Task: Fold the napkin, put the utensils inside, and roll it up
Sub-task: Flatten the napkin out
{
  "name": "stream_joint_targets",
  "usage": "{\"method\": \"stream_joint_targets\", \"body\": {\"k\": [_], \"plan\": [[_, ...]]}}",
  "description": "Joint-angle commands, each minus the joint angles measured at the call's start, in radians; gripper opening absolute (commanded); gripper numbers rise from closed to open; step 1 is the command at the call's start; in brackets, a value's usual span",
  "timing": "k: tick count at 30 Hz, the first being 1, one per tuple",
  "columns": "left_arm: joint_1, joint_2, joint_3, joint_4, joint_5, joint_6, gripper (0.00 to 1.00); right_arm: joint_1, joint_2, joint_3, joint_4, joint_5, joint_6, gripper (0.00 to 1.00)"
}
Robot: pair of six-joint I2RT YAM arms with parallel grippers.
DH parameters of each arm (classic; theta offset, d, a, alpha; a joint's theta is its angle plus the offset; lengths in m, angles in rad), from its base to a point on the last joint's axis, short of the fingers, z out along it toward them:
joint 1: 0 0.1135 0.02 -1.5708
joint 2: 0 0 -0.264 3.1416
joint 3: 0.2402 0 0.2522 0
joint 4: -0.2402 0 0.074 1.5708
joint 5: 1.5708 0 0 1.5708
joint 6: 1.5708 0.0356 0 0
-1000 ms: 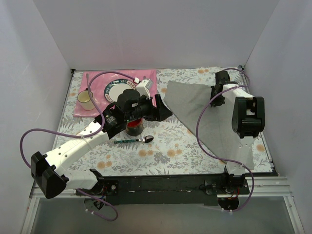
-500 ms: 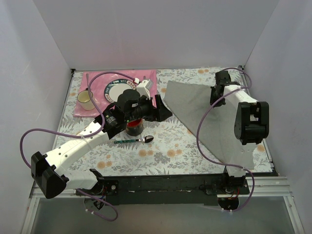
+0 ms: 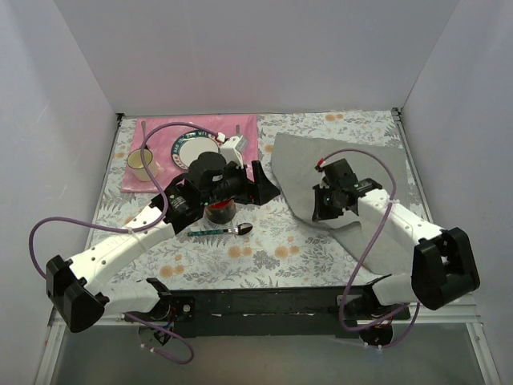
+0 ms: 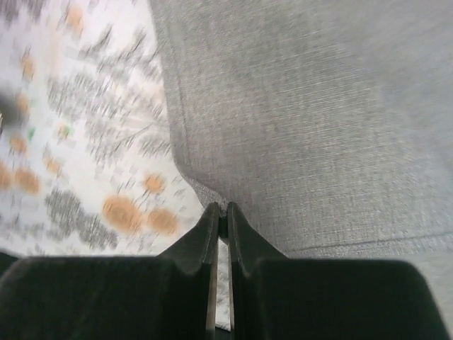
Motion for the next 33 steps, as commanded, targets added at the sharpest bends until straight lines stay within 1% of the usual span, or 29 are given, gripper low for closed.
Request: {"method": "stream_joint_targets", "body": {"k": [1, 2, 3, 5, 6, 8, 9, 10, 11, 13, 15, 16, 17, 19, 20, 21, 24, 27, 28, 30, 31, 33], "plan": [[0.006, -0.049, -0.015, 0.009, -0.040, 0.040, 0.74, 0.165, -0.112, -0.136, 0.061, -0.118, 0.147, 0.02], [0.006, -0.048, -0.012, 0.003, -0.052, 0.046, 0.74, 0.246, -0.126, -0.170, 0.125, -0.132, 0.181, 0.02], [0.006, -0.045, -0.004, -0.003, -0.061, 0.052, 0.74, 0.282, -0.137, -0.197, 0.171, -0.179, 0.216, 0.04], [0.008, -0.040, 0.001, -0.017, -0.073, 0.066, 0.75, 0.357, -0.151, -0.259, 0.240, -0.217, 0.305, 0.09], [0.008, -0.038, 0.001, -0.020, -0.083, 0.071, 0.75, 0.371, -0.149, -0.270, 0.300, -0.246, 0.326, 0.22], [0.008, -0.032, -0.001, -0.026, -0.089, 0.077, 0.76, 0.382, -0.146, -0.259, 0.337, -0.289, 0.334, 0.33], [0.008, -0.029, 0.001, -0.027, -0.087, 0.080, 0.76, 0.383, -0.148, -0.235, 0.307, -0.271, 0.328, 0.45], [0.008, -0.023, 0.004, -0.031, -0.083, 0.082, 0.76, 0.382, -0.161, -0.212, 0.276, -0.239, 0.322, 0.52], [0.008, -0.014, 0.005, -0.035, -0.075, 0.085, 0.76, 0.379, -0.171, -0.154, 0.255, -0.206, 0.295, 0.65], [0.008, -0.005, 0.007, -0.043, -0.060, 0.088, 0.77, 0.361, -0.186, -0.101, 0.163, -0.101, 0.261, 0.76], [0.008, 0.015, 0.002, -0.041, -0.038, 0.103, 0.77, 0.270, -0.179, -0.040, 0.086, 0.005, 0.232, 0.78], [0.008, 0.026, 0.001, -0.040, -0.008, 0.108, 0.76, 0.220, -0.157, -0.023, 0.021, 0.015, 0.222, 0.78], [0.008, 0.040, 0.002, -0.038, 0.009, 0.115, 0.76, 0.102, -0.145, -0.014, 0.000, 0.012, 0.207, 0.78], [0.006, 0.086, 0.001, -0.040, 0.069, 0.123, 0.72, 0.007, -0.110, 0.011, -0.023, 0.041, 0.166, 0.77], [0.006, 0.100, -0.002, -0.035, 0.089, 0.123, 0.70, -0.047, -0.096, 0.026, -0.028, 0.087, 0.153, 0.77], [0.002, 0.130, -0.008, -0.034, 0.101, 0.122, 0.67, -0.066, -0.062, 0.057, -0.028, 0.163, 0.121, 0.76], [-0.029, 0.172, -0.033, -0.020, 0.111, 0.125, 0.63, -0.129, 0.002, 0.097, -0.026, 0.257, 0.101, 0.76], [-0.092, 0.224, -0.054, 0.014, 0.068, 0.137, 0.60, -0.193, 0.126, 0.138, -0.012, 0.271, 0.086, 0.75], [-0.124, 0.257, -0.056, 0.032, 0.059, 0.144, 0.56, -0.205, 0.150, 0.149, -0.008, 0.268, 0.081, 0.75], [-0.152, 0.291, -0.055, 0.043, 0.037, 0.149, 0.52, -0.247, 0.206, 0.152, 0.021, 0.247, 0.078, 0.73], [-0.168, 0.314, -0.048, 0.045, 0.034, 0.145, 0.47, -0.267, 0.223, 0.152, 0.035, 0.236, 0.074, 0.71], [-0.182, 0.366, -0.050, 0.057, 0.019, 0.140, 0.44, -0.276, 0.265, 0.154, 0.060, 0.243, 0.070, 0.70]]}}
